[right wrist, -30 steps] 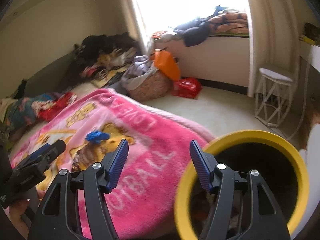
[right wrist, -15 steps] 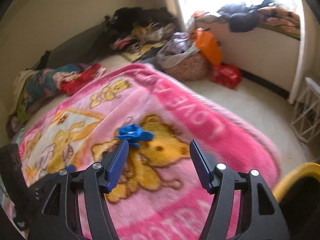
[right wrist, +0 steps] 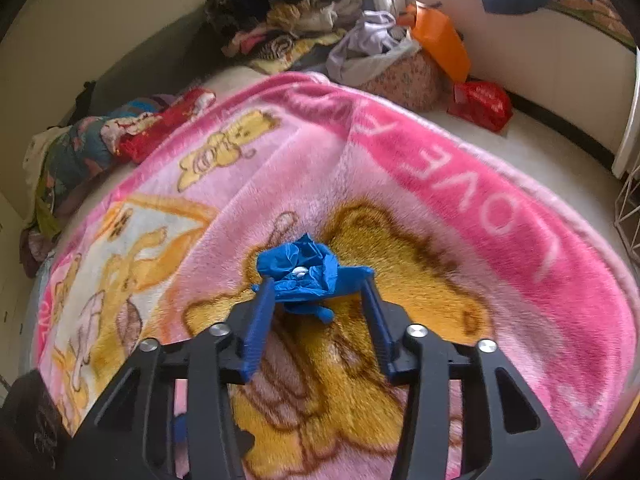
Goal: Collect trash
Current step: 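Grasp the blue wrapper with the right tool while the left tool grasps the brown candy wrapper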
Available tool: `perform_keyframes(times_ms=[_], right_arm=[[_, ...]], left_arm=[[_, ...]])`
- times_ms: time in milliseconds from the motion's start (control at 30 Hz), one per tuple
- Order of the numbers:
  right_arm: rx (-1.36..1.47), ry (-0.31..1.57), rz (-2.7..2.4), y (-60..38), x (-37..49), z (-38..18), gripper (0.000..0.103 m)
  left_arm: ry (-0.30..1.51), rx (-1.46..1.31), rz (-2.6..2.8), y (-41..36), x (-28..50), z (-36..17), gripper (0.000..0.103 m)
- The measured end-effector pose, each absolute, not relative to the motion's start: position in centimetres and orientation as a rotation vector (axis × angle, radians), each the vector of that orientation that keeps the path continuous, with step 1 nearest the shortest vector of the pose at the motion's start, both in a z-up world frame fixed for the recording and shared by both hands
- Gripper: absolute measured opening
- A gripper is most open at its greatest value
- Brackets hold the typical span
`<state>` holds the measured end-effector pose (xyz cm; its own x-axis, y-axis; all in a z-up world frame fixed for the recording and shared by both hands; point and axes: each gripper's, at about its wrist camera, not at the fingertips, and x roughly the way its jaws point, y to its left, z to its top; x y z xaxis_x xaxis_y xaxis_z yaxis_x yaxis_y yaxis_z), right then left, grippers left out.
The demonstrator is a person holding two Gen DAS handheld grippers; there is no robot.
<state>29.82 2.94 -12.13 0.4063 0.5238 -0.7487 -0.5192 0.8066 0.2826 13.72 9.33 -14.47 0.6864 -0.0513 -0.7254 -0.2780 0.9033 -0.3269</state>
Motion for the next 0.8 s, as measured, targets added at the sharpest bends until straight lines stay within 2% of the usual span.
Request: perform_keyframes(times_ms=[100, 167, 233, 700, 733, 767, 800], right_arm=[[0.011, 0.986, 0.659, 3.7, 30.3, -13.3, 0.027], [0.022, 1.004, 0.671, 3.9, 30.4, -13.9, 0.012], [0.050, 0.998, 0.684, 3.5, 30.1, -14.0, 0.006], [0.207, 0.809, 0.588, -7.0, 24.6, -11.1, 0.004], [0.209, 0.800, 0.575, -8.0, 24.1, -11.0, 0.004], [0.204, 0.796, 0.565, -8.7, 23.8, -10.9, 0.004], [0.186, 0.783, 0.547, -9.6, 23.2, -10.7, 0.004]], left_arm=[[0.814, -0.444, 0.133, 9.5, 13.6, -14.7, 0.028], [0.816, -0.443, 0.132, 9.5, 13.6, -14.8, 0.025], [0.816, -0.447, 0.129, 9.6, 13.6, -14.9, 0.024], [0.789, -0.454, 0.085, 8.4, 12.9, -13.5, 0.019], [0.784, -0.451, 0.080, 8.3, 13.0, -13.3, 0.016], [0.780, -0.442, 0.075, 7.9, 13.0, -13.0, 0.003], [0.778, -0.441, 0.072, 7.8, 13.0, -12.8, 0.003]])
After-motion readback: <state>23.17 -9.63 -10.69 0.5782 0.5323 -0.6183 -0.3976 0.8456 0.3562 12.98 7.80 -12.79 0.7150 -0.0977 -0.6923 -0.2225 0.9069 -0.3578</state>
